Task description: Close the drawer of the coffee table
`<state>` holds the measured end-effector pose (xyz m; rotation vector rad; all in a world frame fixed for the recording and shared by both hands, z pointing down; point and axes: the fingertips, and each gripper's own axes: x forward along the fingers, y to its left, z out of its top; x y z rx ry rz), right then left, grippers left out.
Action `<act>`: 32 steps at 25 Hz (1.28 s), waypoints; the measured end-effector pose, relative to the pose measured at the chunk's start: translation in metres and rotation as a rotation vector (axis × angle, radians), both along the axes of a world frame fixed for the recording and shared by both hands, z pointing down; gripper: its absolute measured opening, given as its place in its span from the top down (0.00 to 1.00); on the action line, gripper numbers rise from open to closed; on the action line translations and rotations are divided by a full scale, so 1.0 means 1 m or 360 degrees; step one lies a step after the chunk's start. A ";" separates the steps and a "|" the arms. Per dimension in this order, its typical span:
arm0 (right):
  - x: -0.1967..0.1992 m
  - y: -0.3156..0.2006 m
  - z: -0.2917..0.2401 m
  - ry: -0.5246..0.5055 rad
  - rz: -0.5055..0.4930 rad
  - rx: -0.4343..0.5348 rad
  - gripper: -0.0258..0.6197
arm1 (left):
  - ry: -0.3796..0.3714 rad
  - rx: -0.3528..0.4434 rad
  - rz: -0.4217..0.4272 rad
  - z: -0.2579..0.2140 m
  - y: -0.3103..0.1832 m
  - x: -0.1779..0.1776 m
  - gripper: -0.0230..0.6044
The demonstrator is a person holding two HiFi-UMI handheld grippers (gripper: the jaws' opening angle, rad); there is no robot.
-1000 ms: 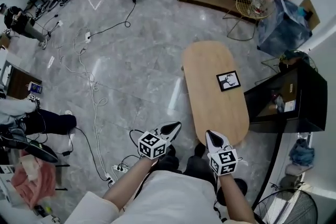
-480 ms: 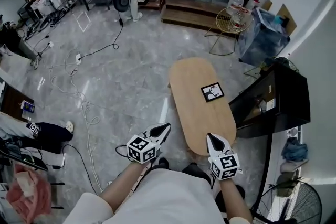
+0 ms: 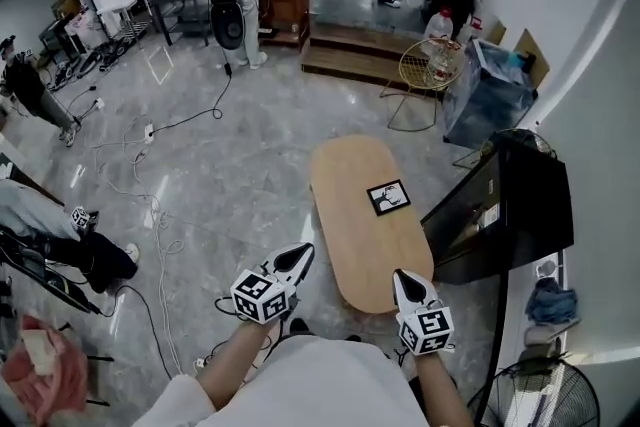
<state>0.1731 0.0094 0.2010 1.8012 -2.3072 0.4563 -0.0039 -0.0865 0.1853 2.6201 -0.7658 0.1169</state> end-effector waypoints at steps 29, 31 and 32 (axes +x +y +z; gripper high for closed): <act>0.042 0.021 -0.026 -0.0001 0.0083 0.0151 0.94 | -0.0017 0.0051 0.0040 -0.014 0.016 0.028 0.95; 0.042 0.022 -0.025 0.0000 0.0085 0.0152 0.94 | -0.0015 0.0049 0.0043 -0.012 0.017 0.027 0.95; 0.043 0.023 -0.024 0.0000 0.0088 0.0152 0.94 | -0.0013 0.0048 0.0044 -0.011 0.017 0.027 0.95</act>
